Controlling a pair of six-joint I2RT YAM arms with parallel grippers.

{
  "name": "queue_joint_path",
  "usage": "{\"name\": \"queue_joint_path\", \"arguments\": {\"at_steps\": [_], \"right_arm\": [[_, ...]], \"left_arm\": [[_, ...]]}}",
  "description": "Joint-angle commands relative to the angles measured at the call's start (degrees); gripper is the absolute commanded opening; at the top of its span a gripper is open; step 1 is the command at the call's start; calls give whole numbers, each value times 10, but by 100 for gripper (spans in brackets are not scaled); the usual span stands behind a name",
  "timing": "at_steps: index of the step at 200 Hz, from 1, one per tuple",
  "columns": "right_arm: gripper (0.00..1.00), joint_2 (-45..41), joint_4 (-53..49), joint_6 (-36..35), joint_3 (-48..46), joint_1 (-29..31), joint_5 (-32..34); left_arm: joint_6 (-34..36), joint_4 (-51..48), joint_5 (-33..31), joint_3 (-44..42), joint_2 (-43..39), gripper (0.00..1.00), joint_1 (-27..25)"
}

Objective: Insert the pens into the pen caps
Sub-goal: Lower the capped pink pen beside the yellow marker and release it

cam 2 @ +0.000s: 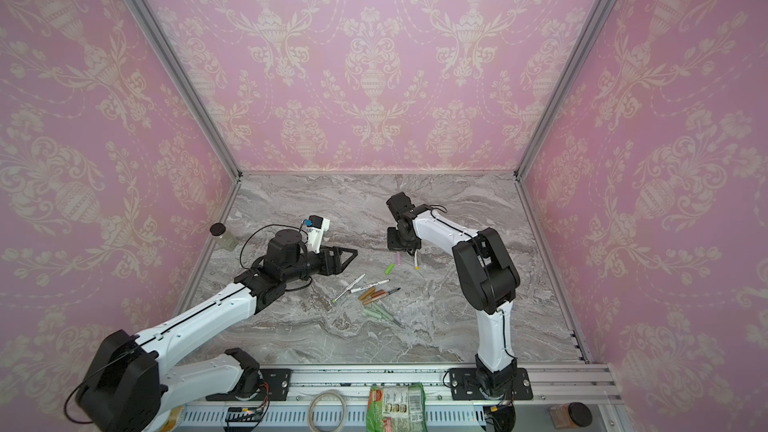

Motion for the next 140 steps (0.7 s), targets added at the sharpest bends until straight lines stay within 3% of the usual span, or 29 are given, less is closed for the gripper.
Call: {"name": "queue_joint_path", "arguments": {"at_steps": [1,65,140], "right_arm": [[0,19,2,7,-8,-3,6],[1,28,4,12,-18,-6,18],[15,33,3,17,-25,-8,33]], "left_arm": [[1,-4,13,15,5,79,4],[-3,-1,8,19,5,79,4],[-5,0,5,24,8,79,4]]}}
